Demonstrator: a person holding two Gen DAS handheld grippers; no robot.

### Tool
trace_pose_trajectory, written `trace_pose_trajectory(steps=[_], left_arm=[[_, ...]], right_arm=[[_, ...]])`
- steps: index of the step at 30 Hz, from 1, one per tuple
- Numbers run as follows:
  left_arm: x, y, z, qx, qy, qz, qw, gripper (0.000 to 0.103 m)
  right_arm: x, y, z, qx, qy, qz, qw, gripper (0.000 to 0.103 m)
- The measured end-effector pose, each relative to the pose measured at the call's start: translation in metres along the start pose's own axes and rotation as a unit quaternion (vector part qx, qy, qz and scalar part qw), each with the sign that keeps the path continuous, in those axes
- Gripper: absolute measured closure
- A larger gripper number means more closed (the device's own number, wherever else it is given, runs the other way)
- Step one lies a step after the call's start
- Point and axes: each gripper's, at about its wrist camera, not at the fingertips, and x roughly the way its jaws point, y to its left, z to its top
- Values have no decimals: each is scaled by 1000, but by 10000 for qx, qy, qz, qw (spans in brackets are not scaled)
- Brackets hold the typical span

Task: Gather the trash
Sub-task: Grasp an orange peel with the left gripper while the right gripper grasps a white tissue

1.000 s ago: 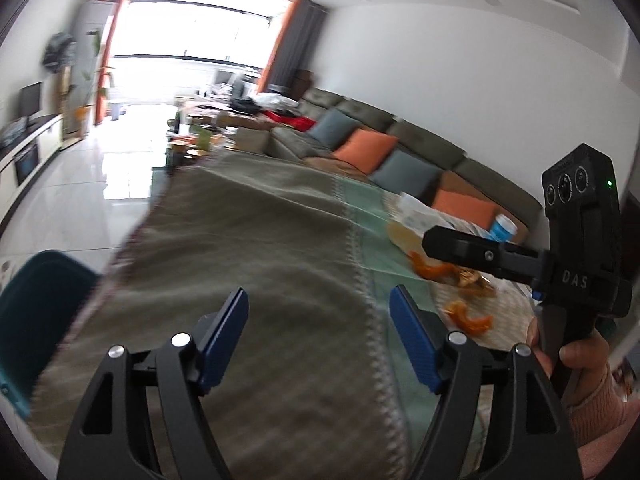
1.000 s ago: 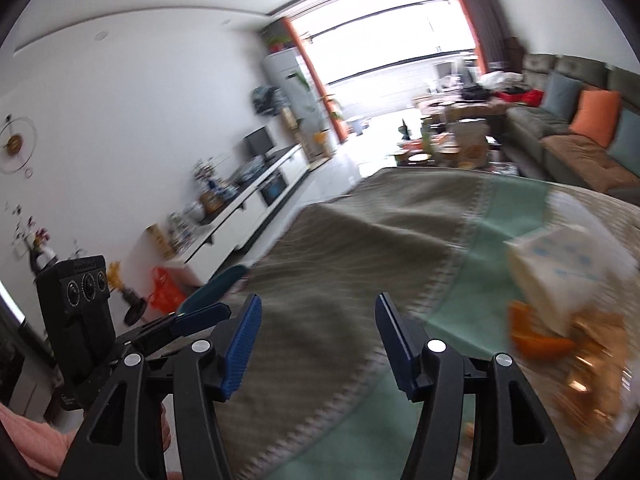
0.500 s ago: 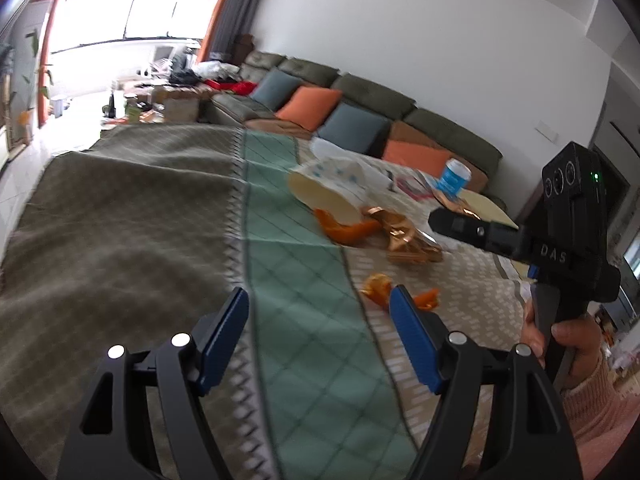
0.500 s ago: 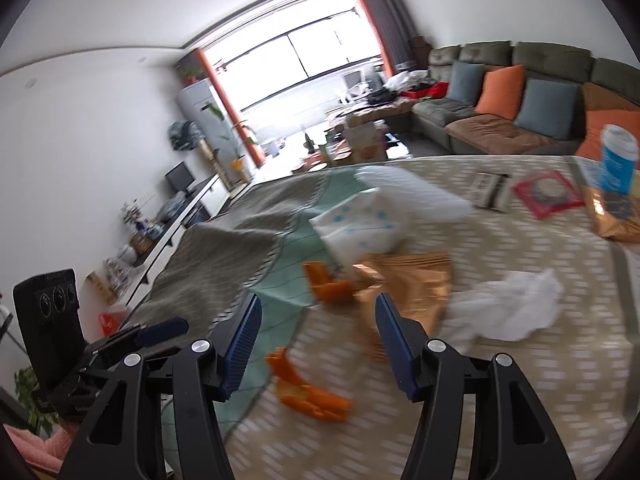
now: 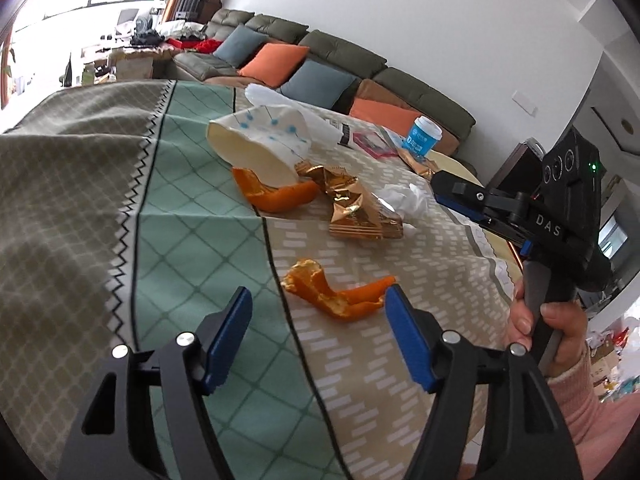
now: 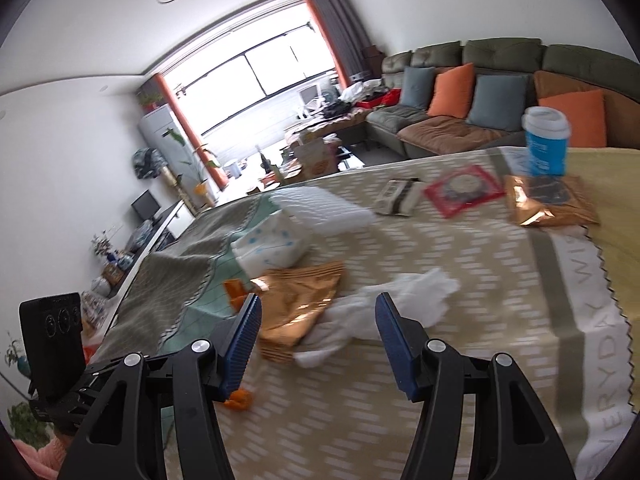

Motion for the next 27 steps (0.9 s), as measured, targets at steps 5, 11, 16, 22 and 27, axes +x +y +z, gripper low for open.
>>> trace_pose_trajectory(steps=[5,11,16,22,27], left_arm=[[7,-3,-1,32,119,-45,9999,47],[12,-5,0,72,181,37,9998,69],[15,-4,0,53,206,35,9998,86],[14,-6,-2,73,184,37,9998,94],[11,-5,-4,69,151,24,9999,95]], right_arm=[[0,-19,3,157,24,-209,9997,43],[16,-31,4,262,299,-304,9987,40],[27,-28,6,195,491,-310,9981,40],[40,-25,6,121,750,-375,9964,51],[36,-28,4,208,729,-308,9966,75]])
